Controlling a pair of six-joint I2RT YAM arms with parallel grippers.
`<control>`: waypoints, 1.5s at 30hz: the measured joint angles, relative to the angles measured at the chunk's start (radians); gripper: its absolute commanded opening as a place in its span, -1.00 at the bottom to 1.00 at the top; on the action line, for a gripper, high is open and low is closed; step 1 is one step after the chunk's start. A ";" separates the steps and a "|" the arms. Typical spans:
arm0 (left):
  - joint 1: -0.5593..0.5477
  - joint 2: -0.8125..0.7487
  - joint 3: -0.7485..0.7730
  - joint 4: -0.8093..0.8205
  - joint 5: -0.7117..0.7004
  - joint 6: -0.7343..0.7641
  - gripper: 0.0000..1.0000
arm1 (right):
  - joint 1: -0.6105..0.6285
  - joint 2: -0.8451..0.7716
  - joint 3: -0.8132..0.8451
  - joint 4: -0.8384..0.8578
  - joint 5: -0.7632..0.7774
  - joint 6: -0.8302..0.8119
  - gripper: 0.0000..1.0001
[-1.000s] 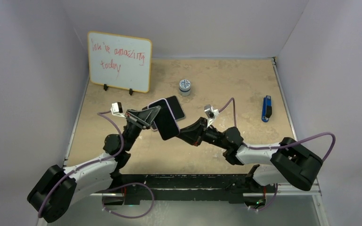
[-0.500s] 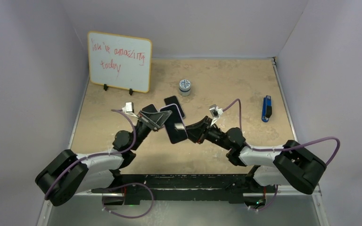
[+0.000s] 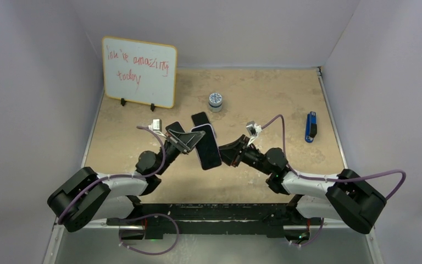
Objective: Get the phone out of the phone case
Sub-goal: Remove the phone case from the phone.
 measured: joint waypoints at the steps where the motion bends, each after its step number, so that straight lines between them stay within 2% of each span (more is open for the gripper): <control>1: 0.000 0.002 0.008 -0.014 0.003 0.005 -1.00 | -0.002 0.000 0.000 -0.005 -0.002 0.000 -0.55; 4: 0.000 0.013 0.041 -0.072 0.006 0.026 -1.00 | -0.014 -0.002 0.000 -0.026 -0.003 0.003 -0.72; 7: 0.000 0.043 0.087 -0.131 0.011 0.048 -1.00 | -0.026 -0.010 -0.006 -0.058 0.011 0.010 -0.99; 8: 0.000 0.054 0.099 -0.147 0.014 0.056 -1.00 | -0.028 -0.014 -0.011 -0.069 0.019 0.012 -1.00; 9: 0.000 0.064 0.108 -0.163 0.017 0.060 -0.98 | -0.031 -0.018 -0.014 -0.086 0.028 0.017 -1.00; 11: 0.000 0.082 0.121 -0.191 0.018 0.071 -0.79 | -0.032 -0.021 -0.020 -0.117 0.047 0.032 -1.00; 15: -0.008 0.107 0.144 -0.264 0.025 0.099 -0.34 | -0.032 -0.032 -0.046 -0.169 0.081 0.072 -1.00; 20: -0.018 0.109 0.151 -0.410 0.005 0.174 -0.08 | -0.029 -0.056 -0.061 -0.254 0.114 0.090 -1.00; 29: -0.033 0.061 0.189 -0.655 -0.020 0.311 0.05 | -0.029 -0.049 -0.064 -0.336 0.170 0.118 -1.00; 34: -0.035 0.011 0.238 -0.837 -0.050 0.427 0.08 | -0.040 0.010 -0.064 -0.327 0.215 0.163 -1.00; 38: -0.039 -0.050 0.286 -0.982 -0.080 0.524 0.19 | -0.050 0.075 -0.064 -0.341 0.237 0.192 -1.00; 45: -0.090 -0.092 0.365 -1.134 -0.114 0.698 0.29 | -0.060 0.125 -0.063 -0.371 0.238 0.236 -1.00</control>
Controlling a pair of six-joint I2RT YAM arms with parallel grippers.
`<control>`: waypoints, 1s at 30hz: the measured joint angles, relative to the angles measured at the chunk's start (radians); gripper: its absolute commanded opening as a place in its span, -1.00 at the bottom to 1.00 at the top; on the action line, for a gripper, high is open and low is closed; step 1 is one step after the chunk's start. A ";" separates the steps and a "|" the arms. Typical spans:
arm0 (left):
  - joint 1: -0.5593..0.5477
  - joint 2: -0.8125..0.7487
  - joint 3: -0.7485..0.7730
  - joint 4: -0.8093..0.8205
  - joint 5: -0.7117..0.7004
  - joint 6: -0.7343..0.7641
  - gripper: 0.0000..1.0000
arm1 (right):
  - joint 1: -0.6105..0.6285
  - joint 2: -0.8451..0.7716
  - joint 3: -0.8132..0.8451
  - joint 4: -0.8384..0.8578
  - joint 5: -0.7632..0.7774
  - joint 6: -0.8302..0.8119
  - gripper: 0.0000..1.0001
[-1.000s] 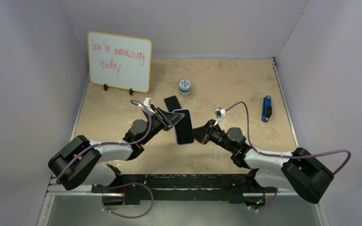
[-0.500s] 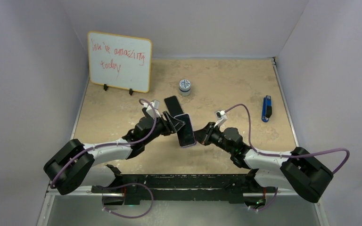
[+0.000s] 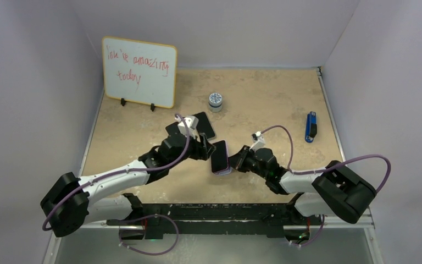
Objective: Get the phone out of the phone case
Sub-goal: Remove the phone case from the phone.
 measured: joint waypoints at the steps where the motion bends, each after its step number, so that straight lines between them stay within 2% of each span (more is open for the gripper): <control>1: -0.030 0.000 0.015 -0.025 -0.018 0.032 0.29 | -0.002 0.002 0.001 -0.009 -0.001 0.004 -1.00; 7: -0.223 0.003 0.081 -0.100 -0.126 0.224 0.33 | -0.012 0.009 0.018 -0.042 -0.004 0.020 -1.00; 17: -0.455 0.057 0.082 -0.064 -0.298 0.538 0.39 | -0.018 0.014 0.032 -0.066 -0.013 0.039 -1.00; 25: -0.537 0.235 0.082 -0.030 -0.450 0.726 0.38 | -0.023 0.016 0.038 -0.070 -0.036 0.051 -1.00; 30: -0.545 0.266 0.082 0.002 -0.523 0.799 0.35 | -0.024 0.016 0.038 -0.070 -0.038 0.060 -1.00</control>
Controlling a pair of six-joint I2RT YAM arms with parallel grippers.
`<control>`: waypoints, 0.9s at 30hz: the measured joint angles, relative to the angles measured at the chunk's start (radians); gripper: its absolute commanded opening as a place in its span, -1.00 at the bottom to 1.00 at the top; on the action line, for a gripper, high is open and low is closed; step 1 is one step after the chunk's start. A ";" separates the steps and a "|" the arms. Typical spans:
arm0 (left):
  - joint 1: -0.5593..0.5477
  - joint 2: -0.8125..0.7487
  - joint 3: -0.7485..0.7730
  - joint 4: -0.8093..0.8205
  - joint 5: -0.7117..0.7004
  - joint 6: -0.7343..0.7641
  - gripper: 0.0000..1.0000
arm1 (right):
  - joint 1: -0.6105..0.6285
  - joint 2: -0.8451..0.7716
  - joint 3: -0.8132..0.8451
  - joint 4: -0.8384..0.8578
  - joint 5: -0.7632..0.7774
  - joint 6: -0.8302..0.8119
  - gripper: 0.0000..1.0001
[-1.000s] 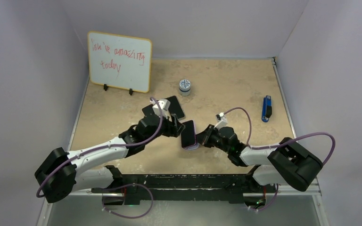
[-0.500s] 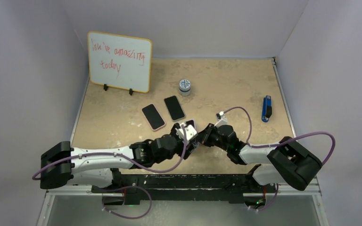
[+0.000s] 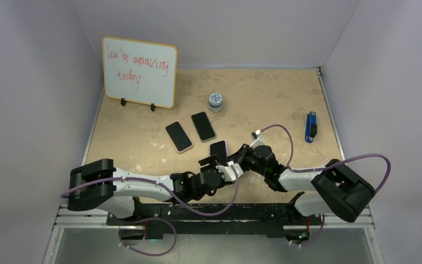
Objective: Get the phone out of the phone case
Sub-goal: Remove the phone case from the phone.
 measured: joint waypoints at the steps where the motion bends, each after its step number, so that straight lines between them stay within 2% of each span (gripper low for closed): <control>1: 0.000 0.001 0.000 0.011 -0.012 0.009 0.35 | 0.000 0.000 0.000 0.000 0.000 0.001 -1.00; 15: -0.031 0.132 0.016 0.120 -0.134 0.096 0.30 | -0.002 -0.003 0.000 -0.003 -0.018 0.009 -1.00; 19: -0.034 0.179 0.045 0.145 -0.189 0.122 0.23 | -0.005 -0.003 0.000 0.000 -0.024 0.013 -1.00; 21: -0.035 0.199 0.060 0.156 -0.216 0.138 0.12 | -0.006 -0.003 0.000 0.000 -0.026 0.016 -1.00; 27: -0.042 0.234 0.083 0.168 -0.257 0.163 -0.57 | -0.006 -0.010 0.000 0.000 -0.026 0.027 -1.00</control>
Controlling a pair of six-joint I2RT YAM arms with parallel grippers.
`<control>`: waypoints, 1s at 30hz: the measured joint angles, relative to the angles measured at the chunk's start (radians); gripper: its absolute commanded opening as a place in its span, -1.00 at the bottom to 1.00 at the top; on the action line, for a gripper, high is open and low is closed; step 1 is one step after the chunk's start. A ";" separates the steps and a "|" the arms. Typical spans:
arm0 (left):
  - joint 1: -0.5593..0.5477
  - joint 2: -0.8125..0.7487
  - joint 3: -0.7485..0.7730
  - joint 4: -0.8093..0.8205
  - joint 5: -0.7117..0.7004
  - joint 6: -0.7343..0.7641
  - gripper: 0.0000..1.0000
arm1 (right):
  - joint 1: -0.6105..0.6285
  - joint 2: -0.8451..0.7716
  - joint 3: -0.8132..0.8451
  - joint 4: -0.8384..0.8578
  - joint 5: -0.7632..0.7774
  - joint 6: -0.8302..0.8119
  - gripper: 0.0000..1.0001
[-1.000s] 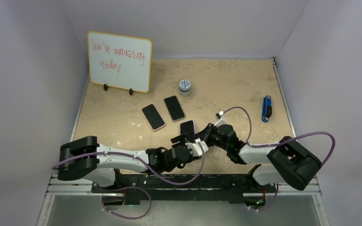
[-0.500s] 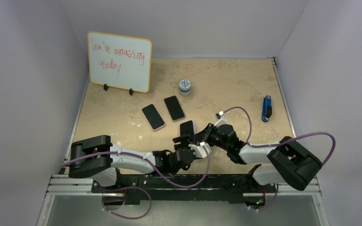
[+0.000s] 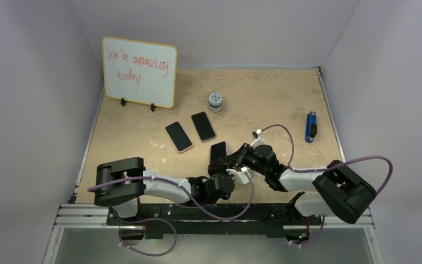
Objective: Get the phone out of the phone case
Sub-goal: Remove the phone case from the phone, then place the phone case at the center of the board.
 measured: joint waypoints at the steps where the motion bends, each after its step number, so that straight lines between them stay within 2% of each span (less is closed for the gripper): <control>1: -0.002 0.003 0.004 -0.005 -0.001 -0.001 -0.63 | 0.000 -0.003 0.000 0.000 0.002 0.000 -1.00; 5: -0.012 0.008 0.029 -0.041 -0.017 0.000 -0.76 | 0.000 -0.023 0.003 -0.012 0.005 0.001 -1.00; 12: -0.041 -0.021 0.040 -0.101 -0.042 -0.002 -0.84 | 0.007 -0.067 0.017 -0.098 0.007 -0.005 -1.00; 18: -0.063 -0.147 0.040 -0.175 -0.061 -0.020 -0.85 | 0.010 -0.093 0.053 -0.187 0.061 -0.042 -1.00; 25: -0.134 -0.305 0.040 -0.173 0.022 -0.079 -0.85 | -0.031 -0.079 0.106 -0.238 0.188 -0.091 -1.00; 30: -0.133 -0.367 0.010 -0.174 0.030 -0.096 -0.85 | -0.099 -0.078 0.138 -0.276 0.221 -0.174 -1.00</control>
